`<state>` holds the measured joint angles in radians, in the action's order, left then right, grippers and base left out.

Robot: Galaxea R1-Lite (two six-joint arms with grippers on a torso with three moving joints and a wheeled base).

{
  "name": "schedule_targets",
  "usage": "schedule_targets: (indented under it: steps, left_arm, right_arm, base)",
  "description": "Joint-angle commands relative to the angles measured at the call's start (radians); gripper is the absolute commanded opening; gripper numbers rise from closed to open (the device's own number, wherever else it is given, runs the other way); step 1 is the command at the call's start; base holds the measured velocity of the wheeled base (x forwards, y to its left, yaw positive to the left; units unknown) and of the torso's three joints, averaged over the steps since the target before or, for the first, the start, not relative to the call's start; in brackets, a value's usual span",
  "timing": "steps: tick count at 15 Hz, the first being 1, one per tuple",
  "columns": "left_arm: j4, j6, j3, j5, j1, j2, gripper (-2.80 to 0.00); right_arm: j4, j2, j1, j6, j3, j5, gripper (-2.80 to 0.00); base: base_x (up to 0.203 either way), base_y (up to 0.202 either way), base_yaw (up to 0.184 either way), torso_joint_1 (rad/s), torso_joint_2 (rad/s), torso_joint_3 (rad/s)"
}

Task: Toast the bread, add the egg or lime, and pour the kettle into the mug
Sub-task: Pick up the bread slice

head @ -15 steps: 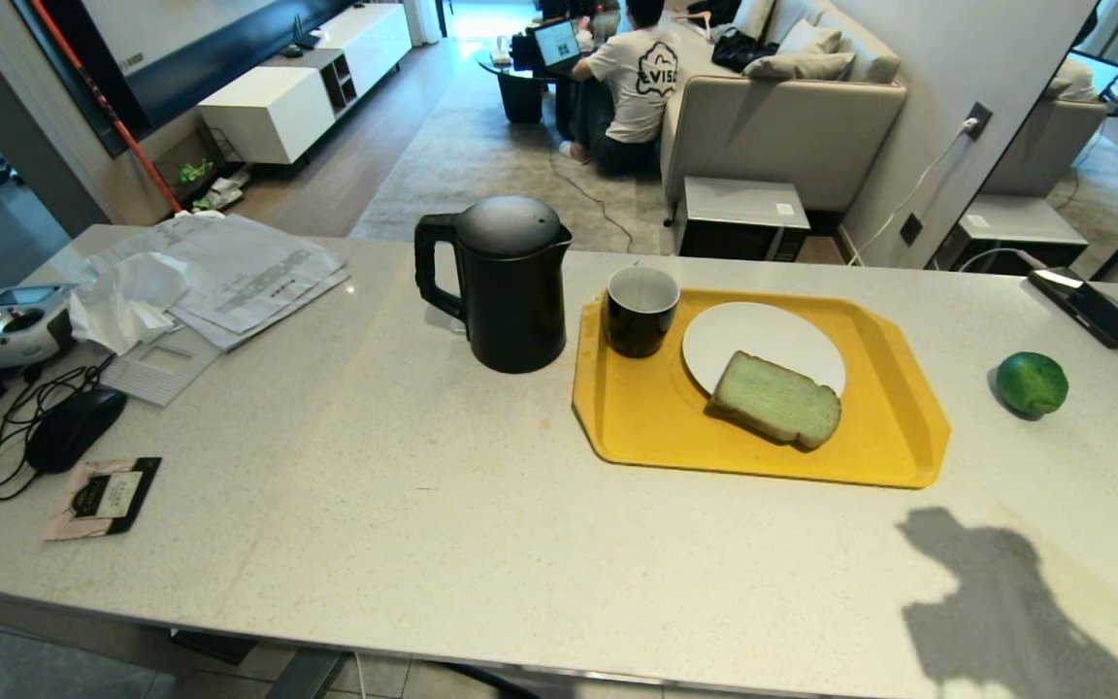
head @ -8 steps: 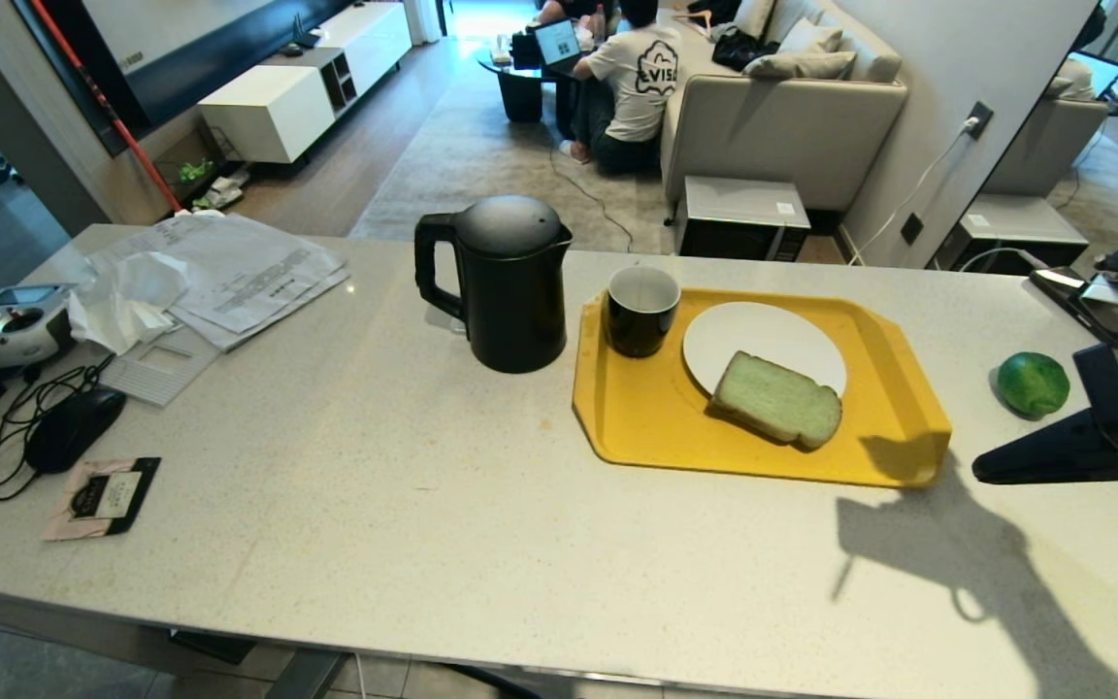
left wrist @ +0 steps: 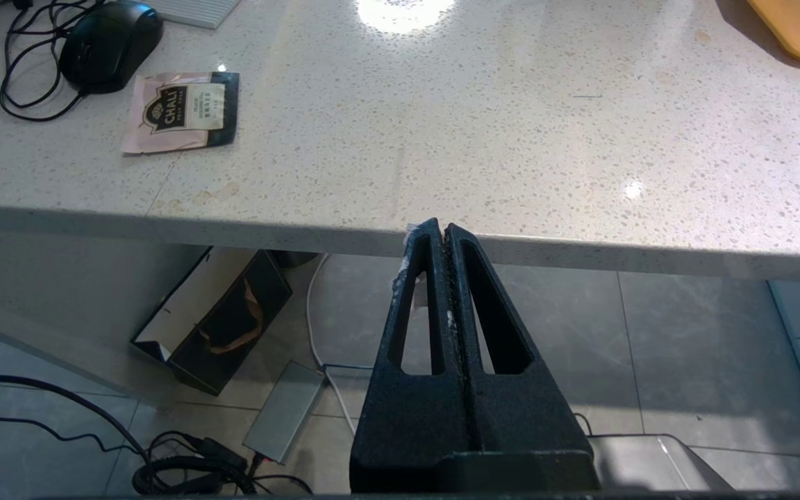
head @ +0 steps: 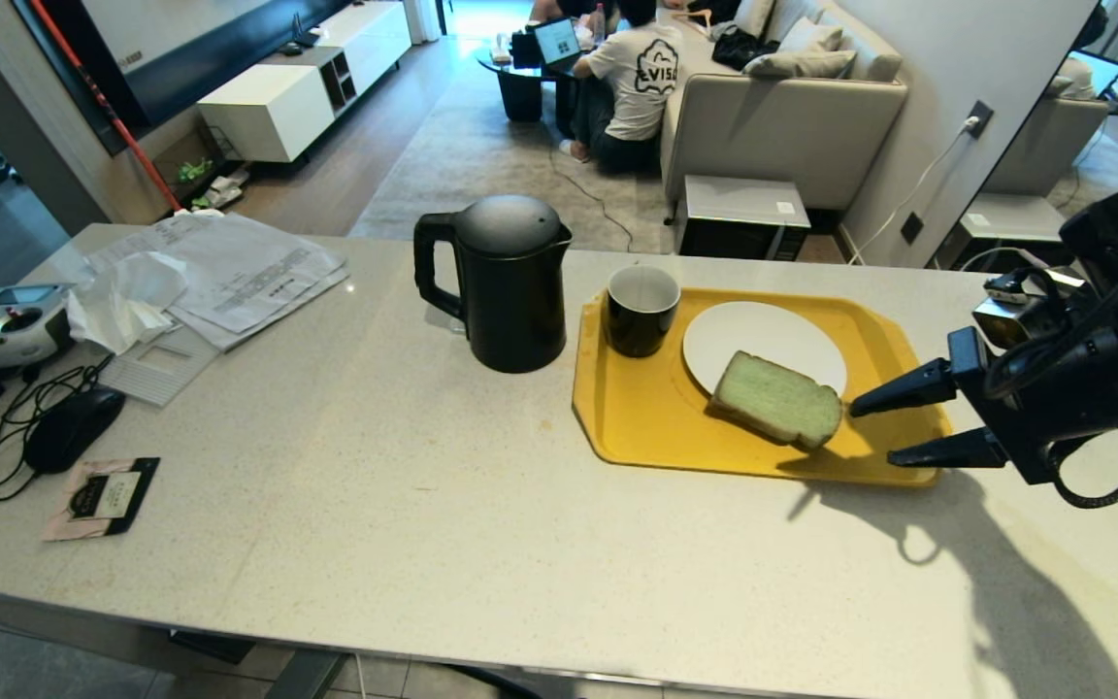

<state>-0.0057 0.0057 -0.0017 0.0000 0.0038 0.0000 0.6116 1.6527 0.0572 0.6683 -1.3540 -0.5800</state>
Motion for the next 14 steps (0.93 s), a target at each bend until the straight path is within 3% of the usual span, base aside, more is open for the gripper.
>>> schedule_targets:
  steps: [1, 8, 14]
  left_arm:
    - [0.000, 0.000, 0.000, 0.000, 0.001, 0.002, -2.80]
    - [0.000, 0.000, 0.000, 0.000, 0.001, 0.002, -2.80]
    - [0.000, 0.000, 0.000, 0.000, 0.001, 0.000, -2.80]
  right_arm:
    - [-0.069, 0.084, -0.016, 0.027, 0.026, -0.009, 0.00]
    - [-0.273, 0.214, -0.110, 0.006, 0.036, -0.076, 0.00]
    - [-0.297, 0.264, -0.150, -0.057, 0.035, -0.165, 0.00]
  base:
    - [0.000, 0.000, 0.000, 0.000, 0.00, 0.000]
    - [0.000, 0.000, 0.000, 0.000, 0.00, 0.000]
    - [0.000, 0.000, 0.000, 0.000, 0.00, 0.000]
